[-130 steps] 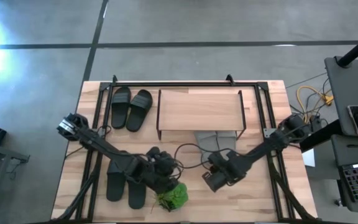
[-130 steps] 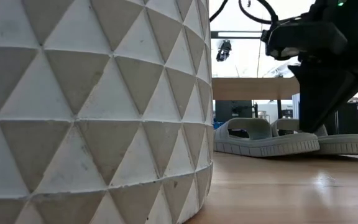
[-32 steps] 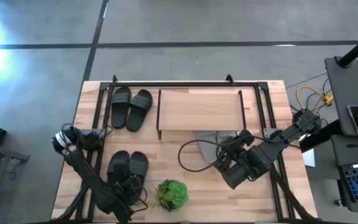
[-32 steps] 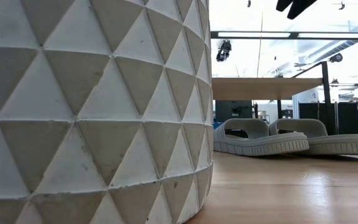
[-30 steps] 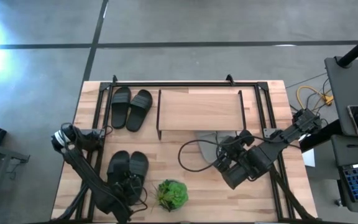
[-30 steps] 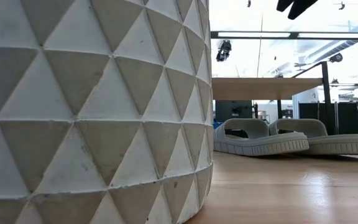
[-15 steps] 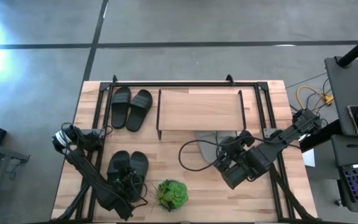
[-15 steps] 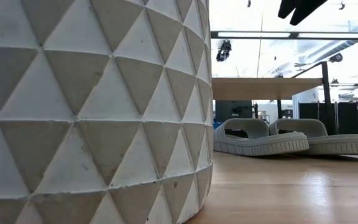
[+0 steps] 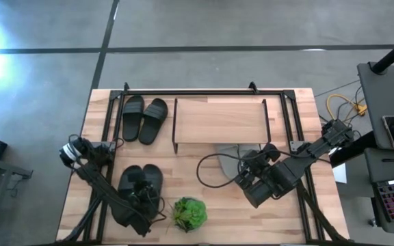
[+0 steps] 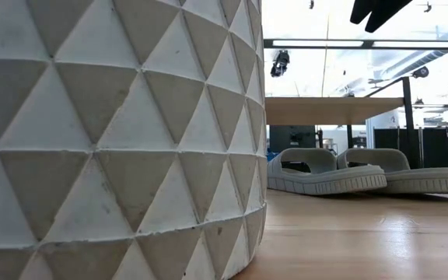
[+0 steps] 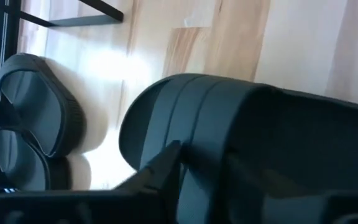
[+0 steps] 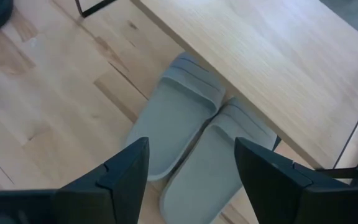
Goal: Pick and place slides into the shelf
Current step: Put the black slide under the shelf
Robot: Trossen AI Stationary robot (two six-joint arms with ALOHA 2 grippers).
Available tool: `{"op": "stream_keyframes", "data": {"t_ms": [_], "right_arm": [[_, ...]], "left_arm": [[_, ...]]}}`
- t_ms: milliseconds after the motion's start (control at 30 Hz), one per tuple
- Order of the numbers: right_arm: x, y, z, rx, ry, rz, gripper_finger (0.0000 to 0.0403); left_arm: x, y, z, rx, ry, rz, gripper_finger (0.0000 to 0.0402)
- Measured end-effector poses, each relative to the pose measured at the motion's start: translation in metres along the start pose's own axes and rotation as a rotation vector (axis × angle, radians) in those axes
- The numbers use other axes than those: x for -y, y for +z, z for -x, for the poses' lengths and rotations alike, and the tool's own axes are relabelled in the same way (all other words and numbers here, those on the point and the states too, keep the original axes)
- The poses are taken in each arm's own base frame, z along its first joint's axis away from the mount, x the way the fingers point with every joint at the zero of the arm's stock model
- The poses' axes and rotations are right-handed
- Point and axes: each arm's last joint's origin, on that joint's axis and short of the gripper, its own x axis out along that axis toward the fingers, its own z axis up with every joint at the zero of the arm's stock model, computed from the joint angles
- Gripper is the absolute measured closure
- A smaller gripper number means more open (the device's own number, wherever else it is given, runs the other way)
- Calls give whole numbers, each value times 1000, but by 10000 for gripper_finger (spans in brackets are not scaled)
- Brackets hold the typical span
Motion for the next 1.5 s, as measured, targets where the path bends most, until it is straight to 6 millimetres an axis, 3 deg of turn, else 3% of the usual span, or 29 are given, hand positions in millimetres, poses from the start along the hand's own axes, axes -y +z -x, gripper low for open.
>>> {"op": "stream_keyframes", "data": {"t_ms": [133,333,500,633,833,933,1033,1167,1333,1500], "right_arm": [[0,0,0,-5,1,-1,175],[0,0,0,-8,1,-12,175],[0,0,0,-11,2,-11,175],[0,0,0,-11,2,-11,175],[0,0,0,-9,1,1,175],[0,0,0,-8,1,3,175],[1,0,1,-7,4,-21,175],[9,4,8,-2,31,-105,175],[29,13,22,21,85,-253,175],[48,19,34,40,131,-324,175]], "left_arm": [[-1,4,-5,1,-11,31,390],[-5,10,-7,-8,-15,62,399],[-17,16,9,10,-58,98,400],[-44,22,38,46,-127,149,401],[-110,28,90,179,-263,284,401],[-136,38,106,283,-400,385,401],[-148,56,115,403,-544,429,401],[-157,87,108,469,-530,398,401],[-162,124,83,442,-418,286,401],[-158,163,55,356,-478,206,401]]}}
